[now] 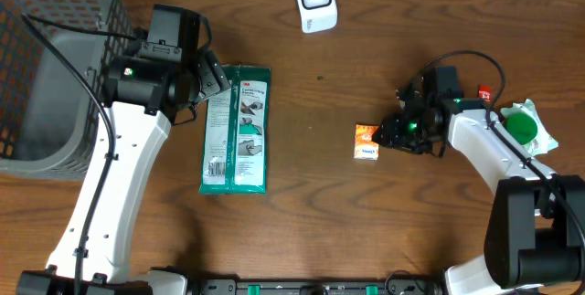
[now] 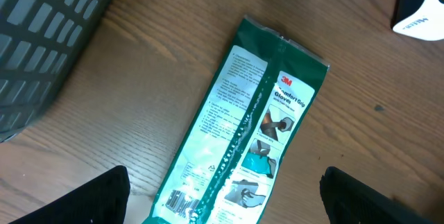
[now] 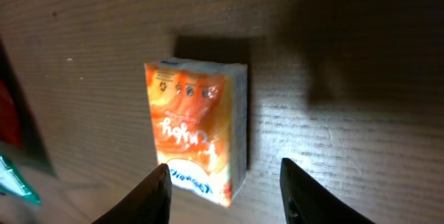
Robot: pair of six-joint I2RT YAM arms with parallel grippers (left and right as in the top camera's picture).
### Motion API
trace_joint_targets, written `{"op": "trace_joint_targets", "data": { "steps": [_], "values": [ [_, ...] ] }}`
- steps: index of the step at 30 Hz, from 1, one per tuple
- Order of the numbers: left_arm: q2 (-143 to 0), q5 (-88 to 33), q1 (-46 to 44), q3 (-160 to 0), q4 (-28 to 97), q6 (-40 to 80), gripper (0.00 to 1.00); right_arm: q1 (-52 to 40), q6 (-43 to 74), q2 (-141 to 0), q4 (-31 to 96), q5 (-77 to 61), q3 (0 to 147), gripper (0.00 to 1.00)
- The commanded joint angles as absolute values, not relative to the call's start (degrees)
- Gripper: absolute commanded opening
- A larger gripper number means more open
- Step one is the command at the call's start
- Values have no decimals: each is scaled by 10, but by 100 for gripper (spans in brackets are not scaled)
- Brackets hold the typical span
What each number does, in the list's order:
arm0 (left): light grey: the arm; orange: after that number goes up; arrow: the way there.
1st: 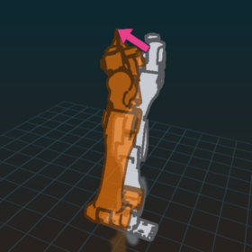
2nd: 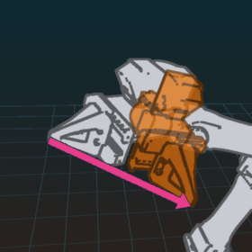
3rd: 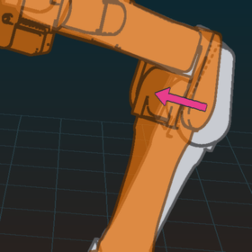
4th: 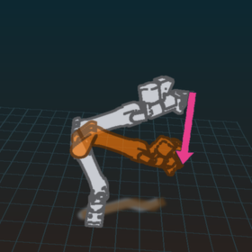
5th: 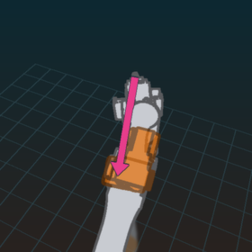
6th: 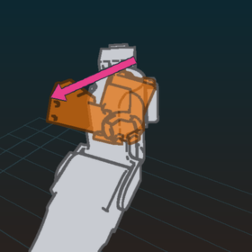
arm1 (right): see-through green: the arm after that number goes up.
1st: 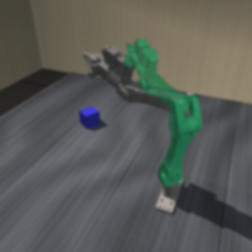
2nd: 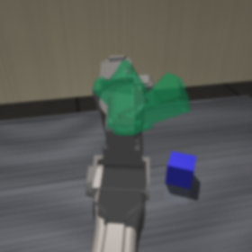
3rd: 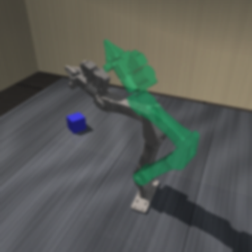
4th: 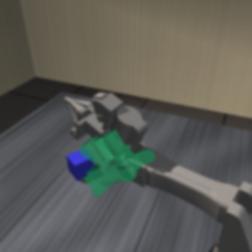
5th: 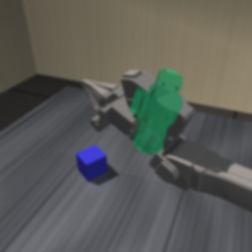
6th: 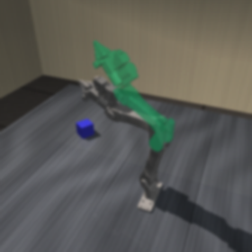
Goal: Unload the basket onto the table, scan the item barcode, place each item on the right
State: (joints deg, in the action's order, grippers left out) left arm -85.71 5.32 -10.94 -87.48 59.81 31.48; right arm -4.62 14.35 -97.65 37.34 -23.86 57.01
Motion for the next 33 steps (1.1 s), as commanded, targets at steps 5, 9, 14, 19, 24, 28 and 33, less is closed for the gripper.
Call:
{"op": "trace_joint_targets", "data": {
  "steps": [5, 9, 14, 19, 24, 28, 33],
  "values": [
    [-855, 61, -108, -879, 600, 311, 88, -46, 158, -976, 324, -248, 535, 44],
    [-855, 60, -108, -879, 600, 311, 88, -46, 159, -976, 312, -248, 529, 45],
    [-855, 61, -108, -879, 600, 311, 88, -46, 158, -976, 278, -280, 514, 45],
    [-855, 61, -108, -879, 600, 311, 88, -46, 159, -976, 259, -279, 502, 41],
    [-855, 61, -108, -879, 600, 311, 88, -46, 159, -976, 248, -280, 501, 39],
    [-855, 60, -108, -879, 600, 311, 88, -46, 163, -976, 243, -279, 501, 35],
    [-855, 60, -108, -879, 600, 311, 88, -46, 163, -976, 237, -279, 497, 33]
  ]
}}
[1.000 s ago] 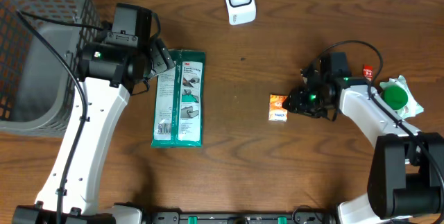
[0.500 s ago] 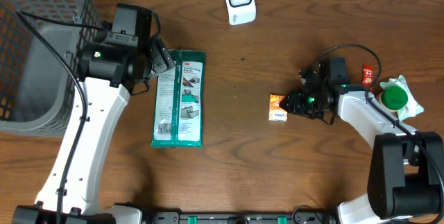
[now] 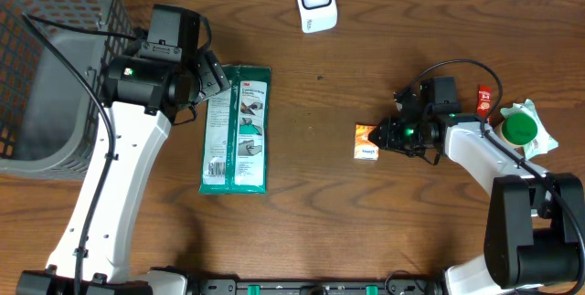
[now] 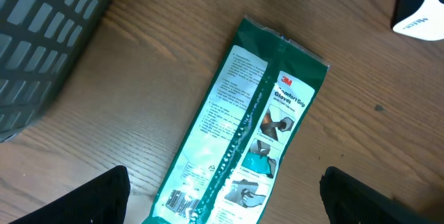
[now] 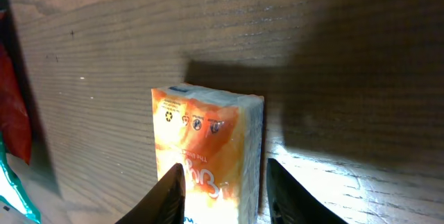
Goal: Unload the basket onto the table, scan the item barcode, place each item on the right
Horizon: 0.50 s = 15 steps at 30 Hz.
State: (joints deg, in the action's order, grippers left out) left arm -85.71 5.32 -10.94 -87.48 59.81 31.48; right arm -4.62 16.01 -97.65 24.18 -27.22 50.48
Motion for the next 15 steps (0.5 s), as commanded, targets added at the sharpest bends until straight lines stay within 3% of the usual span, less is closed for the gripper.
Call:
{"op": "trace_joint_targets", "data": {
  "steps": [1, 15],
  "values": [
    [-855, 61, -108, -879, 600, 311, 88, -46, 163, -976, 233, -279, 495, 33],
    [-855, 60, -108, -879, 600, 311, 88, -46, 193, -976, 153, -277, 423, 22]
  ]
}}
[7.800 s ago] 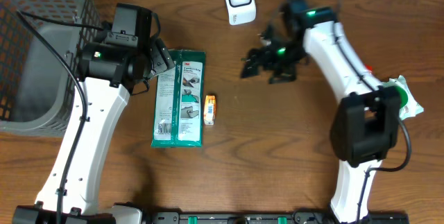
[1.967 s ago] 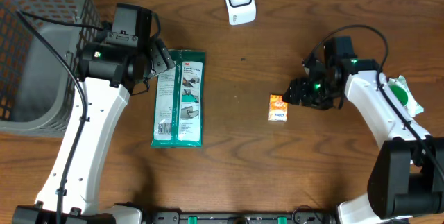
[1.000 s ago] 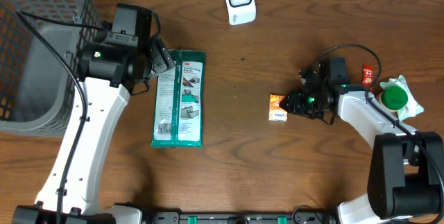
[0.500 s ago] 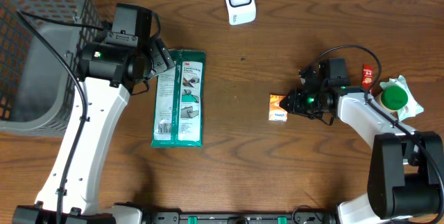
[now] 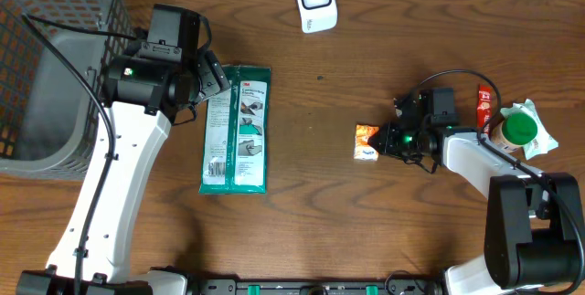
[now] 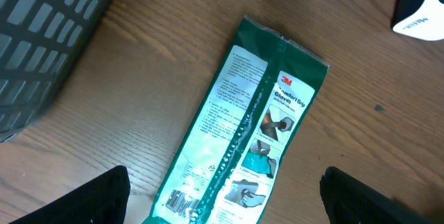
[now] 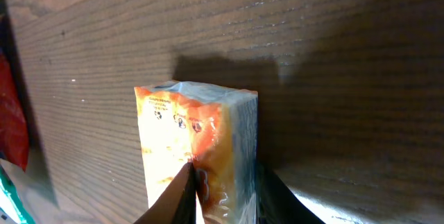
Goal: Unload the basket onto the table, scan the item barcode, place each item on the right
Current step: 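Lift the orange box and carry it up toward the scanner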
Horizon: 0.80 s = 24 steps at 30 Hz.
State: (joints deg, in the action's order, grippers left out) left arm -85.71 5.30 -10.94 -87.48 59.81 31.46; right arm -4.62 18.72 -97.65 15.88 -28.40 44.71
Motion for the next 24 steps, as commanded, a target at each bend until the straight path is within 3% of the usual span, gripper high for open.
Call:
{"op": "trace_joint_targets", "data": {
  "steps": [1, 5, 7, 9, 15, 24],
  "values": [
    [-855, 61, -108, -879, 600, 311, 88, -46, 193, -976, 146, -276, 418, 22],
    [-855, 61, -108, -879, 600, 311, 88, -46, 193, -976, 137, -264, 412, 20],
    [-855, 60, -108, -879, 600, 311, 88, -45, 193, -976, 137, -265, 413, 15],
    [-855, 61, -108, -879, 600, 311, 88, -44, 197, -973, 137, -272, 417, 1],
    [-855, 60, -108, -879, 600, 311, 88, -42, 197, -922, 205, -254, 472, 1],
    [-855, 60, -108, -879, 600, 311, 88, -91, 188, -828, 496, -75, 688, 1]
  ]
}}
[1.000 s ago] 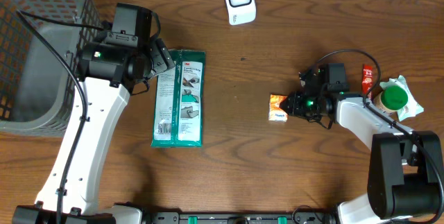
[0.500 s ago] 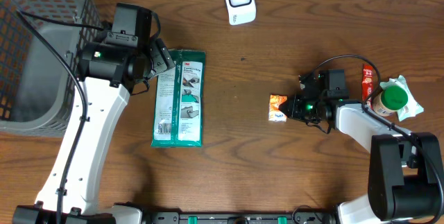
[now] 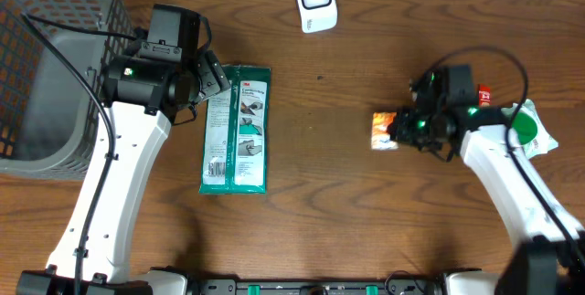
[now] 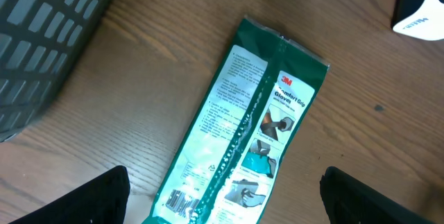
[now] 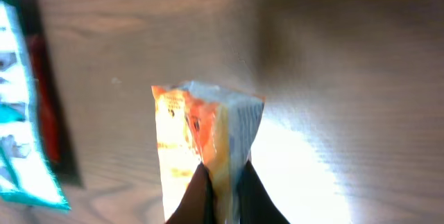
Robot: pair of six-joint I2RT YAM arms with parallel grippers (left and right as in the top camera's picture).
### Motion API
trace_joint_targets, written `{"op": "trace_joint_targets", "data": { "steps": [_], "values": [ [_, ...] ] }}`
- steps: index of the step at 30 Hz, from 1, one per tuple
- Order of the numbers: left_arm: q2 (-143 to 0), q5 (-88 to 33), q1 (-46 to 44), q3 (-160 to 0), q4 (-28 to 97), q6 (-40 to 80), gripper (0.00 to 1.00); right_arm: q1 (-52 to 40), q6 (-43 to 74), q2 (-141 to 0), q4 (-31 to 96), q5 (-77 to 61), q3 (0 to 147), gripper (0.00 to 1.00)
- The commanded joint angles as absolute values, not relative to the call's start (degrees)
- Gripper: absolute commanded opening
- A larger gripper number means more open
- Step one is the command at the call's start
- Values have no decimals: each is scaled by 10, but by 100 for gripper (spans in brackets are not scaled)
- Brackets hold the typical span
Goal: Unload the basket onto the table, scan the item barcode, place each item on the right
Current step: 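Lift the orange box and carry it up toward the scanner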
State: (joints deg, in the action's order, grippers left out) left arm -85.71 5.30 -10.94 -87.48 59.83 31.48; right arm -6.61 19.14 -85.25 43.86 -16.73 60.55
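Observation:
A small orange tissue pack is pinched on edge in my right gripper, right of the table's middle. In the right wrist view the dark fingers squeeze the pack over blurred wood. The white barcode scanner stands at the back centre; a corner of the scanner shows in the left wrist view. My left gripper hangs open at the left, its wide-apart fingers above a green glove packet.
A grey wire basket fills the far left. The green packet lies lengthwise left of centre. At the right edge are a green-capped bottle on a white and teal wrapper and a red item.
My right gripper has shut on the orange pack. Pack and gripper now sit slightly further right and back, with the pack turned on edge. The left arm has not moved.
The orange pack first lay flat with my right gripper open just to its right. The fingers then stood either side of it, then closer against it. Now they are shut on it and it has shifted right. The left arm stayed still throughout.

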Motion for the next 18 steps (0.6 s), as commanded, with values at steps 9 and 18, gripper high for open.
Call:
{"op": "trace_joint_targets", "data": {
  "steps": [9, 18],
  "values": [
    [-855, 61, -108, -879, 600, 311, 88, -135, 188, -860, 748, 13, 1003, 1],
    [-855, 60, -108, -879, 600, 311, 88, -182, 171, -1046, 973, 102, 1445, 1]
  ]
}}
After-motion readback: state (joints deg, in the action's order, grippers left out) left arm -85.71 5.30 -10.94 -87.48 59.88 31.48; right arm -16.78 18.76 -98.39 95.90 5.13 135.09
